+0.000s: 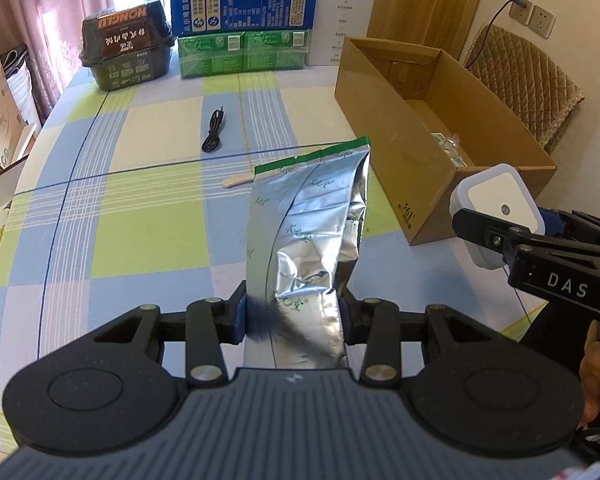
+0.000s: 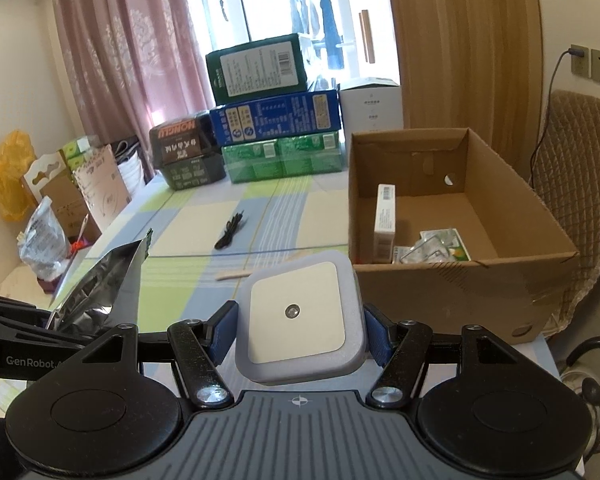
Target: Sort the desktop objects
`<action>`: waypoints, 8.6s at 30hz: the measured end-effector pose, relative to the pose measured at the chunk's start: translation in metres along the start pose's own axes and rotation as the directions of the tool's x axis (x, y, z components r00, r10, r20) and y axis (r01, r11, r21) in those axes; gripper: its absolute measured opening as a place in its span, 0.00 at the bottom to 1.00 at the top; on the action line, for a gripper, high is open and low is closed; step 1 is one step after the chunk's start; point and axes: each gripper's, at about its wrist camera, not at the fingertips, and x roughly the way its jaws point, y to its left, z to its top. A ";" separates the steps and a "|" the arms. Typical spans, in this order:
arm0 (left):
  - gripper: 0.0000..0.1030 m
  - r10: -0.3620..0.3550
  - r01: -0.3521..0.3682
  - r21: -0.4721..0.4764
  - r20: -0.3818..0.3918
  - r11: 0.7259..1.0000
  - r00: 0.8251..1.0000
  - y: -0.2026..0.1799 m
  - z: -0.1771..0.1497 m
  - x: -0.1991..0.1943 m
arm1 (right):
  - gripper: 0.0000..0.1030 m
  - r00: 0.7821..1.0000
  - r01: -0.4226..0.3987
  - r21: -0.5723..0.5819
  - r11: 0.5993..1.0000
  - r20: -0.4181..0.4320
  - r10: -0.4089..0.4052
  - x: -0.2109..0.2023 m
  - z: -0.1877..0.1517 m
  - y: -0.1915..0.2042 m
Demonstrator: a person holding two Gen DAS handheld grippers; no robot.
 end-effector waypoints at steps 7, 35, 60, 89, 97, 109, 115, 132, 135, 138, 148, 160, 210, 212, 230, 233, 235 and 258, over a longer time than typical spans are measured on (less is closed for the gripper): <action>0.35 -0.002 0.001 0.018 0.014 1.000 1.000 -0.013 0.009 -0.006 | 0.60 1.000 0.001 0.018 1.000 0.016 -0.002 -0.006 0.005 -0.010; 0.35 -0.080 0.075 0.133 0.027 0.988 0.996 -0.096 0.058 0.014 | 0.61 0.989 0.107 0.110 0.988 0.086 -0.117 -0.031 0.037 -0.102; 0.35 -0.149 0.140 0.215 0.028 0.966 0.988 -0.166 0.115 0.053 | 0.61 0.982 0.153 0.110 0.982 0.098 -0.164 -0.010 0.074 -0.156; 0.35 -0.193 0.183 0.183 0.040 0.966 0.980 -0.168 0.167 0.102 | 0.61 0.979 0.177 0.107 0.978 0.079 -0.186 0.035 0.102 -0.185; 0.35 -0.209 0.201 0.160 0.036 0.966 0.977 -0.166 0.178 0.119 | 0.61 0.980 0.182 0.104 0.978 0.061 -0.189 0.048 0.102 -0.189; 0.37 -0.217 0.211 0.109 0.039 0.971 0.975 -0.157 0.181 0.133 | 0.61 0.981 0.182 0.099 0.978 0.047 -0.187 0.058 0.102 -0.188; 0.39 -0.200 0.194 0.092 0.063 0.977 0.978 -0.147 0.182 0.129 | 0.61 0.982 0.180 0.101 0.979 0.044 -0.185 0.059 0.101 -0.187; 0.40 -0.172 0.167 0.082 0.050 0.983 0.984 -0.131 0.164 0.120 | 0.61 0.986 0.159 0.102 0.982 0.039 -0.164 0.060 0.100 -0.175; 0.40 -0.172 0.167 0.084 0.050 0.982 0.984 -0.131 0.164 0.119 | 0.61 0.986 0.157 0.102 0.982 0.038 -0.162 0.060 0.101 -0.173; 0.41 -0.171 0.166 0.086 0.052 0.982 0.984 -0.130 0.163 0.118 | 0.61 0.986 0.155 0.101 0.983 0.038 -0.160 0.061 0.101 -0.172; 0.43 -0.167 0.162 0.082 0.053 0.983 0.985 -0.125 0.162 0.116 | 0.61 0.988 0.149 0.106 0.983 0.034 -0.154 0.064 0.105 -0.167; 0.50 -0.162 0.157 0.075 0.058 0.985 0.985 -0.121 0.160 0.115 | 0.92 0.990 0.115 0.141 0.983 0.071 -0.125 0.061 0.107 -0.167; 0.99 0.080 -0.070 -0.073 0.148 0.995 0.986 0.017 0.051 -0.022 | 0.98 0.996 0.020 0.109 0.994 0.088 -0.030 -0.023 0.069 -0.048; 0.99 0.098 -0.086 -0.085 0.147 0.993 0.984 0.027 0.045 -0.026 | 0.98 0.997 0.007 0.099 0.995 0.082 -0.015 -0.022 0.066 -0.041; 0.99 0.136 -0.119 -0.137 0.128 0.983 0.982 0.068 0.020 -0.035 | 0.98 0.998 -0.054 -0.015 0.998 0.035 0.054 -0.005 0.053 0.005; 0.99 0.138 -0.121 -0.137 0.124 0.983 0.983 0.073 0.019 -0.034 | 0.98 0.998 -0.062 -0.048 0.997 0.028 0.064 0.001 0.053 0.010; 0.99 0.139 -0.122 -0.136 0.121 0.983 0.983 0.075 0.019 -0.032 | 0.98 0.997 -0.067 -0.072 0.995 0.023 0.068 0.005 0.054 0.014; 0.99 0.133 -0.127 -0.089 0.062 0.988 0.989 0.119 0.047 0.046 | 0.97 0.989 -0.137 -0.379 0.915 -0.107 0.103 0.118 0.029 0.049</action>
